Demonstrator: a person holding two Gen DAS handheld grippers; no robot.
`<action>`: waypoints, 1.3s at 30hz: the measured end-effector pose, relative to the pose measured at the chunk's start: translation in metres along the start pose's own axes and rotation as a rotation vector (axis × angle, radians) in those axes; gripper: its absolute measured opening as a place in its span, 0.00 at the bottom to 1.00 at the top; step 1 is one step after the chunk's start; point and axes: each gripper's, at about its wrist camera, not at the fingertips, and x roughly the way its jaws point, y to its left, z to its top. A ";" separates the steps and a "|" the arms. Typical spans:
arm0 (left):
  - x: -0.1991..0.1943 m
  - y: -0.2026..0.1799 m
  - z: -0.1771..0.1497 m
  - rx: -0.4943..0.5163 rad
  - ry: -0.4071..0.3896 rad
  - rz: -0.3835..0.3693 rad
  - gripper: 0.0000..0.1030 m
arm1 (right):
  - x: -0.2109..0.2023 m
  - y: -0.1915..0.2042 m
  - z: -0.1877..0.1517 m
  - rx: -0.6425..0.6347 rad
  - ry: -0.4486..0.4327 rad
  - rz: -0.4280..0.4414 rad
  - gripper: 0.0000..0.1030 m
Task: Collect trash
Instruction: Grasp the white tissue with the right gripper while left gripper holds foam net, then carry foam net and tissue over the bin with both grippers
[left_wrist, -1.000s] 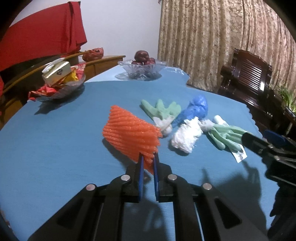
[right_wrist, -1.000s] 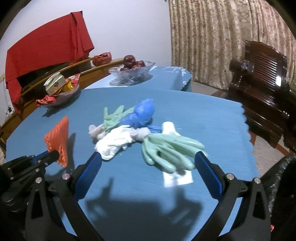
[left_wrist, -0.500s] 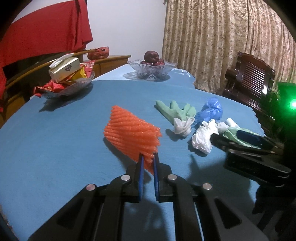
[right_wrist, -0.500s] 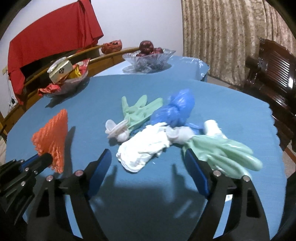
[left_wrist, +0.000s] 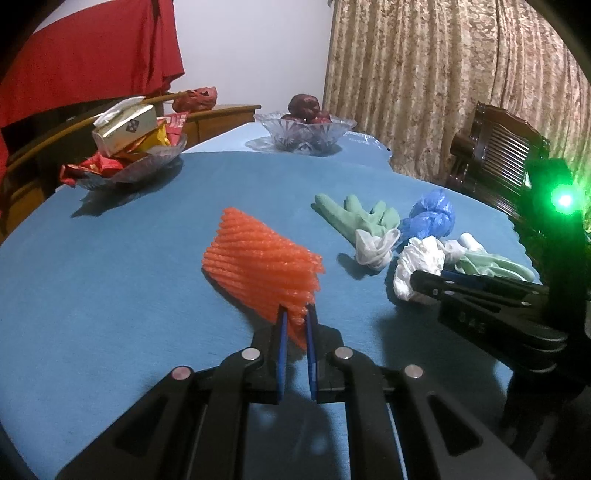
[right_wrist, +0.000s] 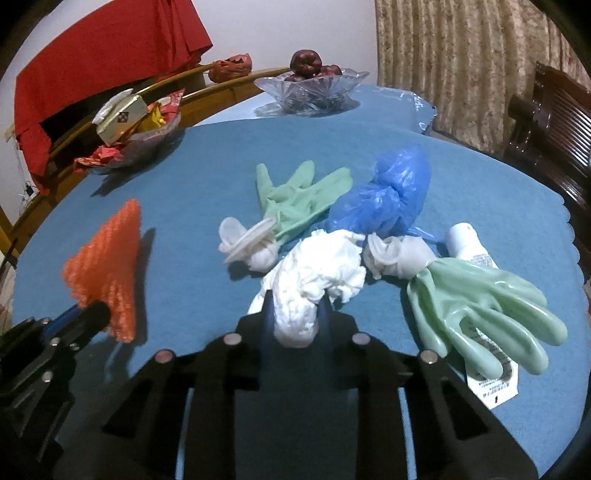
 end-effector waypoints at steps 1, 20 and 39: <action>0.000 0.000 0.000 0.000 0.000 -0.002 0.09 | -0.004 0.000 -0.001 -0.002 -0.006 0.004 0.20; -0.040 -0.042 0.015 0.049 -0.053 -0.065 0.09 | -0.110 -0.029 -0.006 0.012 -0.133 -0.011 0.20; -0.110 -0.148 0.019 0.171 -0.116 -0.226 0.09 | -0.231 -0.084 -0.046 0.045 -0.218 -0.097 0.20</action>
